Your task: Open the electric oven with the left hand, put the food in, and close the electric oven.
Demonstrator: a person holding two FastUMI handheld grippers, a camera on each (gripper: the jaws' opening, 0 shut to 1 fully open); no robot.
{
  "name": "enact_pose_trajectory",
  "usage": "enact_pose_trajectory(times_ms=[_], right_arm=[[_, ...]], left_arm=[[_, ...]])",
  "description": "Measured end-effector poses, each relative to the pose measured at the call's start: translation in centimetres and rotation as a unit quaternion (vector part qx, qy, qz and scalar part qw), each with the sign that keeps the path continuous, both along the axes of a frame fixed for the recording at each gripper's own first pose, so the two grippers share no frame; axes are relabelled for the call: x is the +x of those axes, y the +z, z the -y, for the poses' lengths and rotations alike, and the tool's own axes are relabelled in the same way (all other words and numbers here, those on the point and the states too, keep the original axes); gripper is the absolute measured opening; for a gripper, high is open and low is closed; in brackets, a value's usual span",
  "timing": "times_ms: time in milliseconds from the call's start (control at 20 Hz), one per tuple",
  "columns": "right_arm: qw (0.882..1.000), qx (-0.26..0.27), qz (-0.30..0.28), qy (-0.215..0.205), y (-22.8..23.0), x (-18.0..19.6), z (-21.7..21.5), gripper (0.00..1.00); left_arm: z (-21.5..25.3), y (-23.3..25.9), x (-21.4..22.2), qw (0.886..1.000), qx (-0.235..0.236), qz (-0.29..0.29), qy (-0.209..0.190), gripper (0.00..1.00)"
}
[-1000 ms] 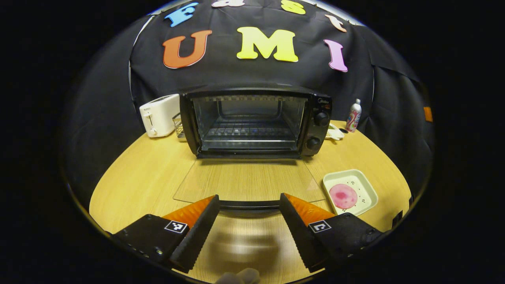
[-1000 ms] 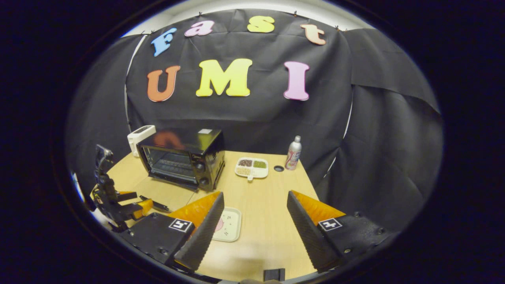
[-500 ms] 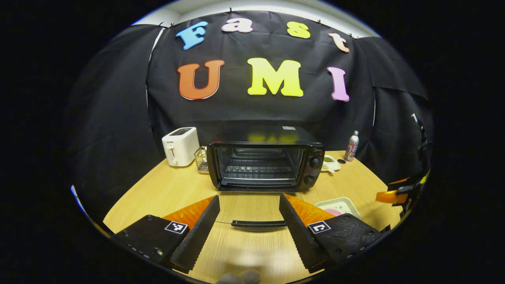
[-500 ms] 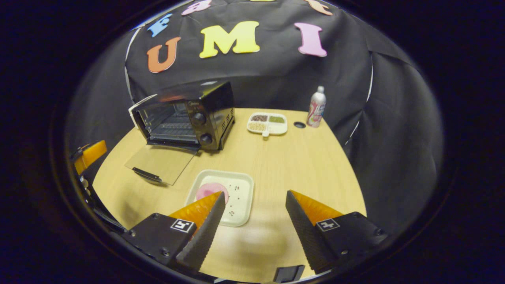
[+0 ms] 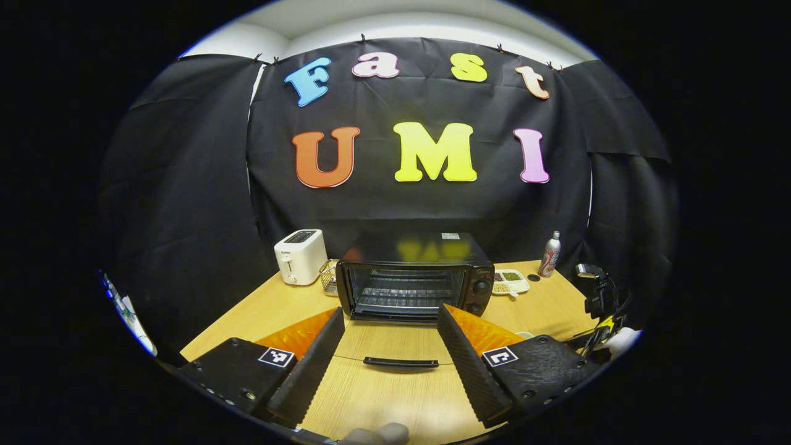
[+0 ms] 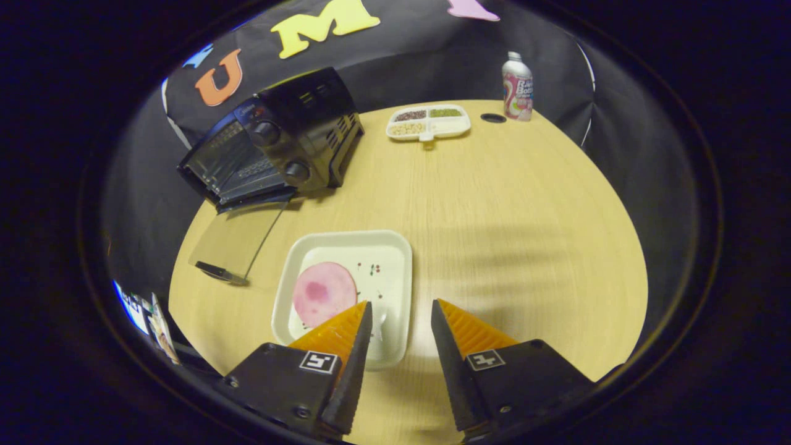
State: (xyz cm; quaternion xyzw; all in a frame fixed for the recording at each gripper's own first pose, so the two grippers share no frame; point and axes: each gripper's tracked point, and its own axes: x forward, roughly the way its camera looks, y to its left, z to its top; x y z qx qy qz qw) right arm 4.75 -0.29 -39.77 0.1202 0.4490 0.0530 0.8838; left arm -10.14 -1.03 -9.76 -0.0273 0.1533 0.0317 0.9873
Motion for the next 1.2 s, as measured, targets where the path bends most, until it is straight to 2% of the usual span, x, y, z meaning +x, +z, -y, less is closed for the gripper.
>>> enact_pose_trajectory(times_ms=[200, 250, 300, 350, 550, 800, 850, 1150, 1200], right_arm=[[0.999, -0.012, -0.026, 0.022, -0.3, 0.8, 0.4, 0.43], [0.998, -0.025, -0.042, 0.031, -0.6, 0.9, 0.6, 0.28], [0.998, -0.035, -0.048, 0.038, -0.7, 1.1, 0.7, 0.28], [0.996, -0.043, -0.061, 0.047, -0.9, 1.1, 0.8, 0.18], [0.991, -0.057, -0.107, 0.054, -0.6, 1.4, 0.9, 0.14], [0.988, -0.041, -0.138, 0.05, -0.6, 1.7, 1.0, 0.08], [0.988, -0.035, -0.141, 0.051, -0.5, 1.8, 1.0, 0.04], [0.985, -0.02, -0.161, 0.058, -0.6, 1.9, 1.2, 0.04], [0.985, -0.015, -0.16, 0.056, -0.5, 1.9, 1.1, 0.0]], left_arm=[[0.9, 0.1, -1.3, 1.0, 0.005, -0.008, 0.025, 0.95], [1.2, 0.4, -1.7, 0.999, 0.003, -0.009, 0.031, 0.95], [1.3, 0.6, -1.8, 0.999, 0.003, -0.008, 0.038, 0.95], [1.5, 0.8, -1.9, 0.999, 0.005, -0.006, 0.042, 0.95], [1.7, 0.9, -2.8, 0.998, 0.016, -0.004, 0.068, 0.95], [1.5, 0.4, -3.9, 0.996, 0.015, -0.008, 0.087, 0.96], [1.4, 0.1, -4.0, 0.996, 0.014, -0.011, 0.088, 0.96], [0.5, -0.1, -3.0, 0.998, 0.006, 0.001, 0.064, 0.96], [0.4, 0.0, -2.5, 0.998, 0.002, 0.005, 0.057, 0.96]])
